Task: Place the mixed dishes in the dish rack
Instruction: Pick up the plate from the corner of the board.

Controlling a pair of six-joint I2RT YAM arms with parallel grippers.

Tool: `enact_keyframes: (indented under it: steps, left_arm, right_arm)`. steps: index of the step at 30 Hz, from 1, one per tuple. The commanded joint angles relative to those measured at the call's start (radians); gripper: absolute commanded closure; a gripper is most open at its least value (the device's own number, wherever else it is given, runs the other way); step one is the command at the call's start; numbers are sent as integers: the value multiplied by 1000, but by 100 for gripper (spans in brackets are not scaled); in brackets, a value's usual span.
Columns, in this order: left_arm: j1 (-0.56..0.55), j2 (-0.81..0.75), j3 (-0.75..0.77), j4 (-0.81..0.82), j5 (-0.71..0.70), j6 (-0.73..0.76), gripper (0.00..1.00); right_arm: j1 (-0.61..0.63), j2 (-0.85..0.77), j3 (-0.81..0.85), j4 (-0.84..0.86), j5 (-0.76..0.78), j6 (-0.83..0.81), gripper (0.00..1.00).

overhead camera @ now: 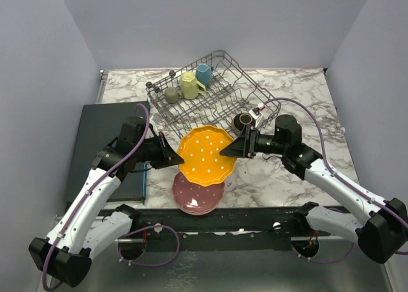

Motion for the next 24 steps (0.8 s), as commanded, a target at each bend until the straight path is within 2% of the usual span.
enact_keyframes:
  steps: [1, 11, 17, 20, 24]
  left_arm:
    - [4, -11, 1, 130, 102, -31, 100]
    - [4, -4, -17, 140, 105, -33, 100]
    - [3, -6, -20, 143, 101, -30, 100]
    - [4, -3, -25, 142, 93, -29, 100]
    - [3, 4, -31, 142, 87, -24, 100]
  right_arm:
    - [0, -1, -8, 73, -45, 25, 37]
    - [0, 2, -28, 119, -56, 52, 55]
    - [0, 4, -29, 115, -38, 55, 80]
    - [-1, 3, -23, 89, -6, 45, 97]
    - [-1, -4, -12, 51, 41, 29, 99]
